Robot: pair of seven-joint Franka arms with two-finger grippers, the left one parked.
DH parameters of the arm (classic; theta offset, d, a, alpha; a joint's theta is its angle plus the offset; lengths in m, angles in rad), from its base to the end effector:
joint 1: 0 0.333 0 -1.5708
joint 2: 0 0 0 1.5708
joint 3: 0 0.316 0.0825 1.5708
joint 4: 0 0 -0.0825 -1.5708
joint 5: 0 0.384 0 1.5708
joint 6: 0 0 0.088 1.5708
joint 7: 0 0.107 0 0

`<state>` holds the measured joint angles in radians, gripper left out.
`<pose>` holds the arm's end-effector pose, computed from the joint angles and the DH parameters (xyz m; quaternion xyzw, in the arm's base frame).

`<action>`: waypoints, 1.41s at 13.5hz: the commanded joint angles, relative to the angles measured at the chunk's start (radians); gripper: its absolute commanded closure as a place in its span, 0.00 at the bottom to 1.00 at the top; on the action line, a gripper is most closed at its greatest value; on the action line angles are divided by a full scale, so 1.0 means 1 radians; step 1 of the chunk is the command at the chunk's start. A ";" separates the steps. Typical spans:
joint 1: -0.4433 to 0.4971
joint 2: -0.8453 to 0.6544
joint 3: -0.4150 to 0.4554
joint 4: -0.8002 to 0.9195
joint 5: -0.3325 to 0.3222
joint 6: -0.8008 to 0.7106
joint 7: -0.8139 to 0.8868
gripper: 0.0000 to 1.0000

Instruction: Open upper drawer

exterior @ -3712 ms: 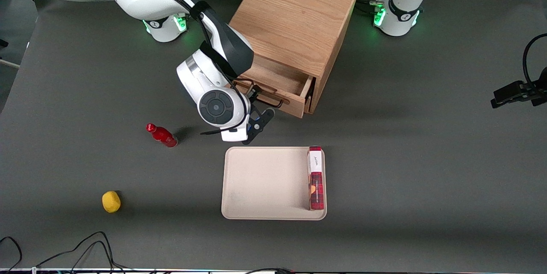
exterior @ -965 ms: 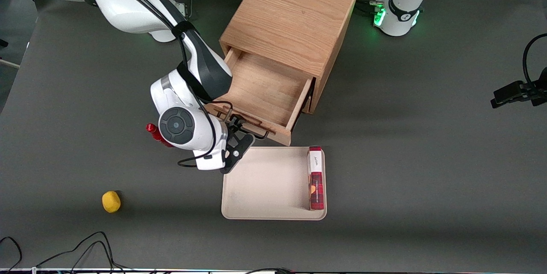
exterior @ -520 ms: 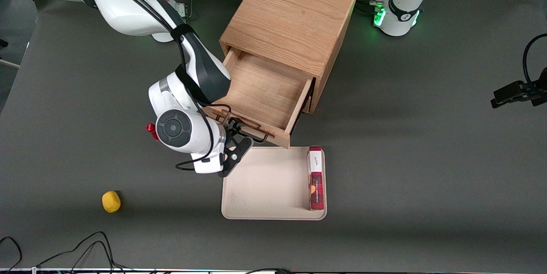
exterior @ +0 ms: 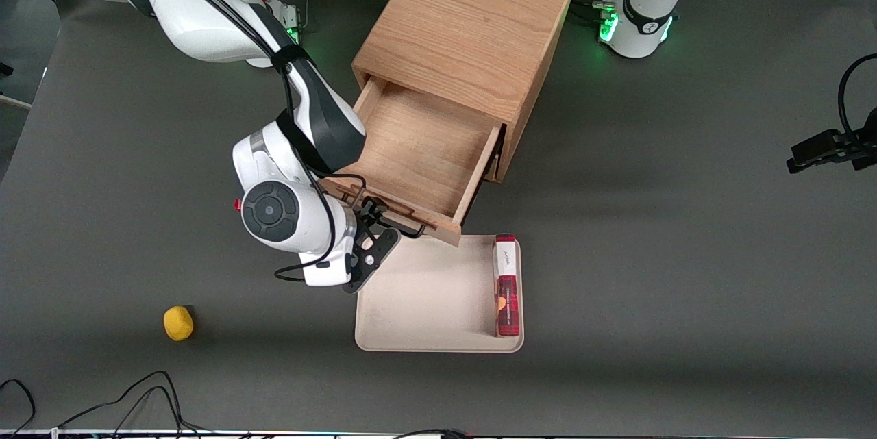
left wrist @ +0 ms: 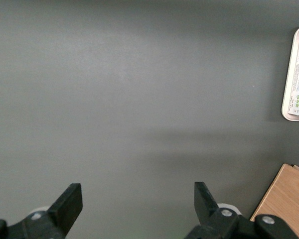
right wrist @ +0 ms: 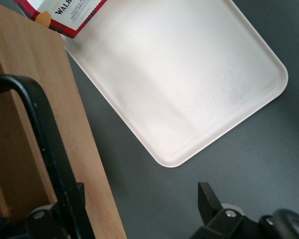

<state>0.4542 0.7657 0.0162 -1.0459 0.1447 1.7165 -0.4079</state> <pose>0.6631 0.3479 0.3784 -0.9081 -0.4090 0.0497 0.0751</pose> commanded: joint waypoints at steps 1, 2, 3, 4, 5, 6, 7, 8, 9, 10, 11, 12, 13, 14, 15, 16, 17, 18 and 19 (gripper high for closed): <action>-0.002 0.034 -0.004 0.040 -0.016 0.006 -0.031 0.00; -0.002 0.037 -0.004 0.040 -0.016 0.006 -0.032 0.00; -0.002 0.038 -0.004 0.040 -0.014 0.006 -0.034 0.00; -0.003 0.040 -0.004 0.038 -0.014 0.006 -0.035 0.00; -0.011 0.041 -0.002 0.038 -0.014 0.006 -0.035 0.00; -0.011 0.047 -0.002 0.038 -0.014 0.005 -0.038 0.00; -0.011 0.050 -0.002 0.040 -0.014 0.005 -0.040 0.00; -0.011 0.050 -0.002 0.040 -0.014 0.005 -0.040 0.00; -0.011 0.050 -0.001 0.040 -0.014 0.002 -0.040 0.00; -0.011 0.050 -0.001 0.040 -0.013 -0.006 -0.040 0.00; -0.009 0.046 0.001 0.040 -0.013 -0.012 -0.040 0.00; -0.009 0.041 0.001 0.040 -0.013 -0.018 -0.039 0.00; -0.006 0.037 -0.001 0.040 -0.013 -0.034 -0.037 0.00; -0.003 0.034 -0.001 0.040 -0.013 -0.049 -0.034 0.00; 0.000 0.030 -0.001 0.043 -0.013 -0.064 -0.028 0.00; 0.003 0.026 -0.001 0.050 -0.011 -0.081 -0.025 0.00; 0.004 0.024 0.001 0.056 -0.011 -0.092 -0.023 0.00; 0.004 0.023 0.002 0.058 -0.008 -0.103 -0.022 0.00; 0.004 0.024 0.002 0.070 -0.008 -0.113 -0.022 0.00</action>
<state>0.4520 0.7783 0.0190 -1.0151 0.1447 1.6424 -0.4210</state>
